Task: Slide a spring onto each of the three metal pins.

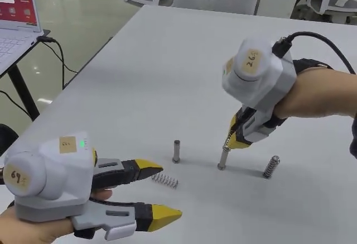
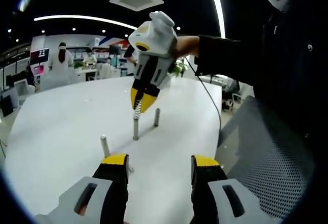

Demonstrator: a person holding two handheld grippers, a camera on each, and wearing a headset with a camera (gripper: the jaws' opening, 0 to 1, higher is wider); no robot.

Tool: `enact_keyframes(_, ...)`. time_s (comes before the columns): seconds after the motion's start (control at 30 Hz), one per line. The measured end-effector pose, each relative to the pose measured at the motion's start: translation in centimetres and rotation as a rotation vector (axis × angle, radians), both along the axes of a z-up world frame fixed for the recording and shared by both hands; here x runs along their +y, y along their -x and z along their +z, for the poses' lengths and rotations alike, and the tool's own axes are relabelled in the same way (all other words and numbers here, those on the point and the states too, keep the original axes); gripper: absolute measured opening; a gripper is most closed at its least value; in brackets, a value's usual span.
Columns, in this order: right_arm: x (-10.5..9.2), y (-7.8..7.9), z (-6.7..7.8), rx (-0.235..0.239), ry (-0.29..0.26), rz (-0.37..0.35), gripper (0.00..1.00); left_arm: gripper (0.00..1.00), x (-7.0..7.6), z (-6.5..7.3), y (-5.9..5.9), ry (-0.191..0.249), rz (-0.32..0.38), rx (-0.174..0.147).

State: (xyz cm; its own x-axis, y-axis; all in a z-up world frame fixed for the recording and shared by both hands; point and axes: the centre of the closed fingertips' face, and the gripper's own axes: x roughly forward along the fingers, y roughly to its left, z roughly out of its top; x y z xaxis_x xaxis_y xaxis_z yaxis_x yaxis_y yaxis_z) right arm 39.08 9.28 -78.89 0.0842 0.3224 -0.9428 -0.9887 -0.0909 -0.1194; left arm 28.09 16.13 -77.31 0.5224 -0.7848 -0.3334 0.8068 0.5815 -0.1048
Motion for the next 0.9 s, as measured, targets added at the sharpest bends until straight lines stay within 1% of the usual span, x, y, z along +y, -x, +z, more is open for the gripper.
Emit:
enact_keyframes(0.13,0.1,-0.1,-0.4,0.010,0.005,-0.001,0.08,0.43,0.0,0.0,0.0,0.001,0.002,0.001)
enact_keyframes(0.23,0.1,-0.2,-1.1,0.023,0.015,-0.005,0.08,0.43,0.0,0.0,0.0,0.001,0.001,0.002)
enact_keyframes(0.37,0.1,-0.1,-1.8,0.028,0.031,-0.002,0.08,0.43,0.0,-0.1,0.0,0.001,0.001,0.002)
enact_keyframes(0.7,0.3,-0.2,-3.6,0.059,0.052,-0.015,0.08,0.43,0.1,-0.1,0.0,0.000,0.004,0.003)
enact_keyframes(0.9,0.3,-0.1,-4.5,0.062,0.067,-0.019,0.08,0.43,0.2,-0.1,0.0,-0.001,0.008,0.004)
